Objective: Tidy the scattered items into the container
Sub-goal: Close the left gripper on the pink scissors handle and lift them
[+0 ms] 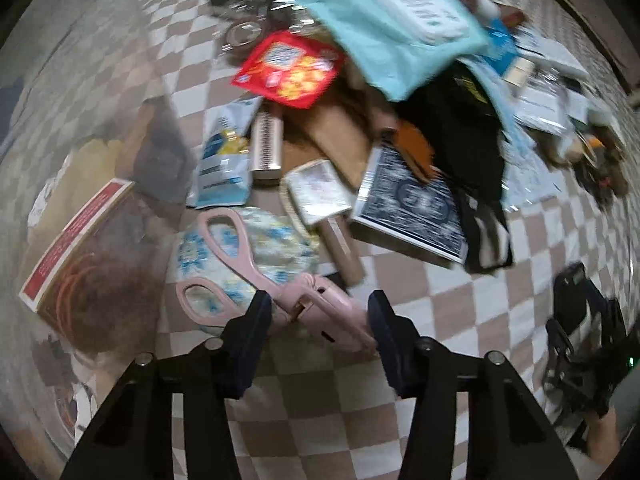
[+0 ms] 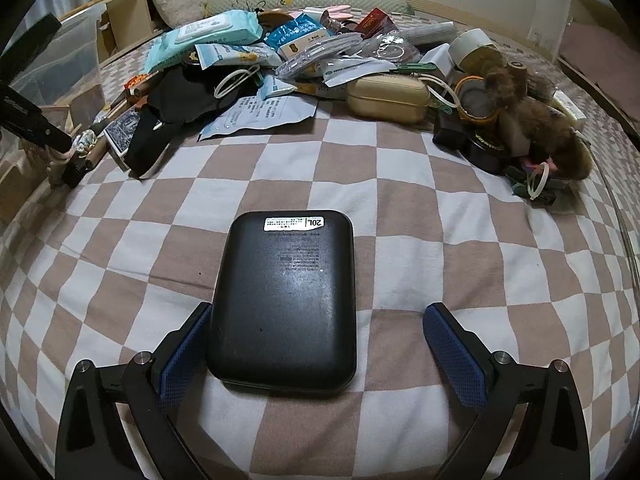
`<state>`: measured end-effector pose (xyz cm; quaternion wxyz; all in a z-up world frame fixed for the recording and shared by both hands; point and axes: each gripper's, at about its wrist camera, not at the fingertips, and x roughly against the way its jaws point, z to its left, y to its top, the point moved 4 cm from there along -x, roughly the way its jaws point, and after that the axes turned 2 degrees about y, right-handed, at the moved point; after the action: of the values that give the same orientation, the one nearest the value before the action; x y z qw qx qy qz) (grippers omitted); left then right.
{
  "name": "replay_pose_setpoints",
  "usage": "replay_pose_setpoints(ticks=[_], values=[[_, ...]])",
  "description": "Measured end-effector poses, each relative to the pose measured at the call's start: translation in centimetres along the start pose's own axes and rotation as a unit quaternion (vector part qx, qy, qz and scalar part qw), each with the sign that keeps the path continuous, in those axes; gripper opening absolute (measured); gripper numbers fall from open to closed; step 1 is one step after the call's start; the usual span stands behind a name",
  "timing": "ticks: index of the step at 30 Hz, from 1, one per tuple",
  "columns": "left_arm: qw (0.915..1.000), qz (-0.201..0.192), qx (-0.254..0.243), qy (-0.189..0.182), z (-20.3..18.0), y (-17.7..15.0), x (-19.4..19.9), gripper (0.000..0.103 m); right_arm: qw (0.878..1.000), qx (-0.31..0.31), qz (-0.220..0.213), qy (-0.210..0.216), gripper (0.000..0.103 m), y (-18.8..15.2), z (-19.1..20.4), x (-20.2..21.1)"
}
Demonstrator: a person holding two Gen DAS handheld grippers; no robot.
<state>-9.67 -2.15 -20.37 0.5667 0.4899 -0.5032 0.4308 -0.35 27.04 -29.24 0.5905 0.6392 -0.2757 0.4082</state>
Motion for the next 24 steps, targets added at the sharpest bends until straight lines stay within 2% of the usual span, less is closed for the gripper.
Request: replay_pose_setpoints(ticks=[4, 7, 9, 10, 14, 19, 22, 23, 24], values=[[0.9983, 0.0, -0.058, -0.012, -2.2, -1.0, 0.2, 0.049, 1.0, -0.002, 0.0, 0.001, 0.102, 0.1, 0.0, 0.0], [0.9929, 0.004, -0.118, -0.013, -3.9, -2.6, 0.2, 0.049, 1.0, -0.002, 0.0, -0.001, 0.102, 0.2, 0.1, -0.1], [0.9883, 0.023, -0.143, -0.047, -4.6, -4.1, -0.1, 0.041, 1.0, -0.002, -0.001, -0.001, 0.102, 0.3, 0.0, -0.1], [0.986, 0.03, -0.155, -0.055, -4.9, -4.8, -0.2, 0.041, 1.0, -0.002, -0.002, -0.001, 0.102, 0.3, 0.0, -0.1], [0.9791, 0.025, -0.201, -0.021, -4.8, -7.1, -0.3, 0.041, 1.0, -0.002, -0.003, -0.001, 0.102, 0.2, 0.0, -0.1], [0.9847, 0.024, -0.172, -0.011, -2.6, -8.3, -0.2, 0.044, 1.0, 0.002, -0.002, 0.004, 0.102, 0.6, -0.5, -0.4], [0.9901, 0.028, -0.133, -0.033, -1.5, -8.6, 0.4, 0.044, 1.0, 0.002, -0.004, 0.003, 0.102, 0.6, -0.6, -0.4], [0.991, 0.026, -0.125, -0.038, -1.2, -8.7, 0.6, 0.048, 1.0, 0.002, -0.005, 0.003, 0.102, 0.6, -0.6, -0.4], [0.9924, 0.026, -0.113, -0.042, -0.9, -8.7, 0.8, 0.059, 1.0, 0.003, -0.005, 0.002, 0.102, 0.6, -0.7, -0.4]])
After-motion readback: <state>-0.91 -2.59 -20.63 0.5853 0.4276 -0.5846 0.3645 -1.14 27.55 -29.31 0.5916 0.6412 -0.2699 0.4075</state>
